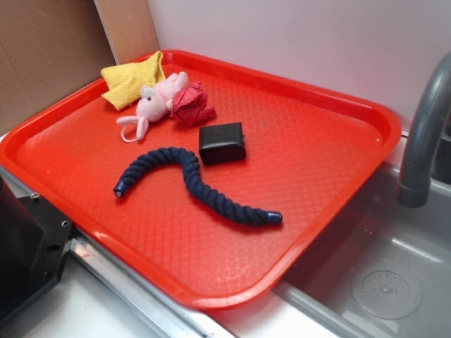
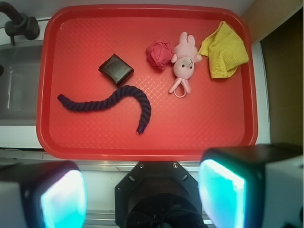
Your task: Grab the black box.
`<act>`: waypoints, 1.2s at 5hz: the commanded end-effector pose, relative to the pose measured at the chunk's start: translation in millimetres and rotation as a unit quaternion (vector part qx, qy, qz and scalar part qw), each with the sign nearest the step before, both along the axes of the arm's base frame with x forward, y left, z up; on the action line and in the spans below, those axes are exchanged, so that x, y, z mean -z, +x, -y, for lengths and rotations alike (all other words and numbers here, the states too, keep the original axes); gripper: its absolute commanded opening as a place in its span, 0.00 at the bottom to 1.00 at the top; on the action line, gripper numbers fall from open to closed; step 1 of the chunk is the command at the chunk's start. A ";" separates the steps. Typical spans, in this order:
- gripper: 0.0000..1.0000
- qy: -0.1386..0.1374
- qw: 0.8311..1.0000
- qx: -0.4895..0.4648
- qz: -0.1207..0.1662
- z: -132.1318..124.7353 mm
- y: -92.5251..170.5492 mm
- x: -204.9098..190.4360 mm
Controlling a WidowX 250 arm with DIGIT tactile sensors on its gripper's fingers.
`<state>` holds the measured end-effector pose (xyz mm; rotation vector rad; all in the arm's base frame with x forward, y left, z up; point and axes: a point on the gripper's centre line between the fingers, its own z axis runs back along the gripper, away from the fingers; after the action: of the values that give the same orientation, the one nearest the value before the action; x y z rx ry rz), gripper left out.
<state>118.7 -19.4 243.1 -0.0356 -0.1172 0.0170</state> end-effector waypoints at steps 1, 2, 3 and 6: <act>1.00 0.000 1.000 0.000 0.000 0.0 0.0 0.0; 1.00 0.014 0.999 -0.013 0.027 -0.9 16.1 6.5; 1.00 0.026 0.999 0.023 0.029 -2.0 34.9 19.5; 1.00 0.053 0.956 0.270 0.102 13.0 108.2 78.6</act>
<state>224.1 -27.0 154.6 0.0312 -0.2782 -0.5405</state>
